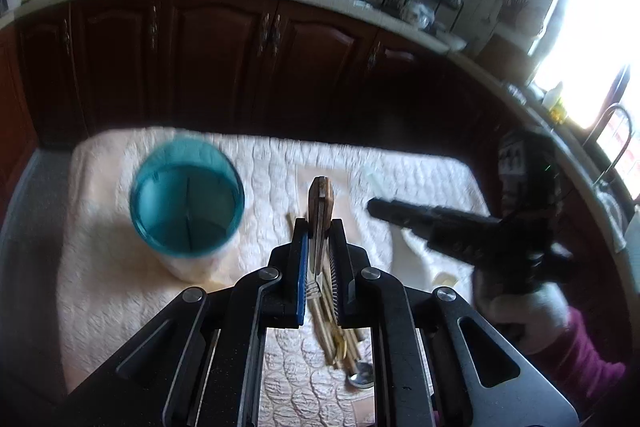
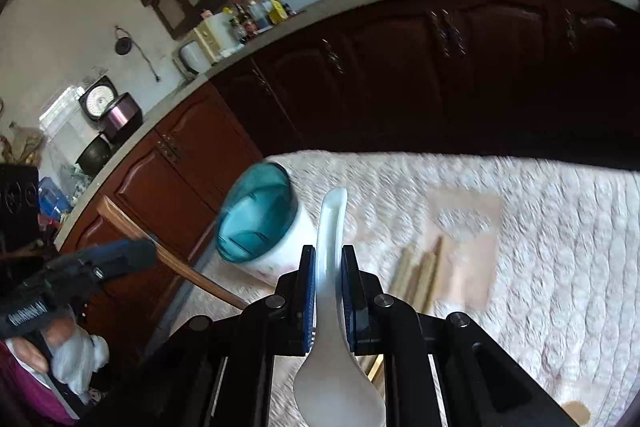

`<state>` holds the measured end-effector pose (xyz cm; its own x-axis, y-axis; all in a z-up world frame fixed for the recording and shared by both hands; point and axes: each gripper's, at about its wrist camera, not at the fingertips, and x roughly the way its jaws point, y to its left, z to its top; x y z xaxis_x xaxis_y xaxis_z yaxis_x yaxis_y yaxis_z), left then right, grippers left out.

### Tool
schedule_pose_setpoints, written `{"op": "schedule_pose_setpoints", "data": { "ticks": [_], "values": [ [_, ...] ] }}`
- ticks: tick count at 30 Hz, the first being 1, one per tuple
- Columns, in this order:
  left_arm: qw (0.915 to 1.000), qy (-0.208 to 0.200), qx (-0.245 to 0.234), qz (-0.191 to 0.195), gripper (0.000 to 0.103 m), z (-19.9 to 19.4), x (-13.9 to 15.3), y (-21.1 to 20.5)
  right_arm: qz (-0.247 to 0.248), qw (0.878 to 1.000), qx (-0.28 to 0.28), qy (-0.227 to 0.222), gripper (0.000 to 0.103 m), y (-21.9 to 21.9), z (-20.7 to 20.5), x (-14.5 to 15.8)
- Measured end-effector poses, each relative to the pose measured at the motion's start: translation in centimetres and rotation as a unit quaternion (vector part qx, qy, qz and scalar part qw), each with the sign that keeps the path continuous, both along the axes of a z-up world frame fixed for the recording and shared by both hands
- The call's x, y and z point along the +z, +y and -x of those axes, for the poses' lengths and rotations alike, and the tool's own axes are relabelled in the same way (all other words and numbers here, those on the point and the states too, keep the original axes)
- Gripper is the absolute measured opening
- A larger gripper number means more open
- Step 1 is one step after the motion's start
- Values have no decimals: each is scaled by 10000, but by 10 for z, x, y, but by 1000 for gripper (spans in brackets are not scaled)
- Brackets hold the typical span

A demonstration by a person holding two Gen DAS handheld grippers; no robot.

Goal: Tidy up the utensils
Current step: 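Lift and carry the spoon with the right tool while the left tool carries the chopstick toward the holder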

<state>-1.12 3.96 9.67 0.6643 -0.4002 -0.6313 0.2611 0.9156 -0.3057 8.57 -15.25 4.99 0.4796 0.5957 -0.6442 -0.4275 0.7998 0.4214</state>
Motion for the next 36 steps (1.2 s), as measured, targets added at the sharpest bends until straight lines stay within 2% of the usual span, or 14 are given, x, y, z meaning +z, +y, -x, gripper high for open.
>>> {"op": "schedule_pose_setpoints", "data": {
  "ticks": [7, 12, 15, 20, 28, 36],
  "values": [
    [9982, -509, 307, -100, 9, -8, 63, 30, -100, 9994, 158, -281, 11, 32, -15, 22],
    [9947, -710, 666, -343, 9, -25, 77, 54, -102, 9987, 315, -386, 11, 66, -30, 24],
    [9922, -706, 917, -458, 9, -37, 72, 70, -144, 9983, 284, -486, 11, 85, -43, 21],
    [9904, -475, 1188, -530, 9, -56, 47, 89, -263, 9977, 312, -543, 11, 113, -65, 9],
    [9884, -240, 1351, -656, 9, -74, 14, 98, 1, 9964, 299, -789, 11, 146, -91, -17],
    [9875, -36, 1458, -598, 9, -82, -9, 107, 332, 9919, 243, -1201, 11, 165, -93, -38]
  ]
}}
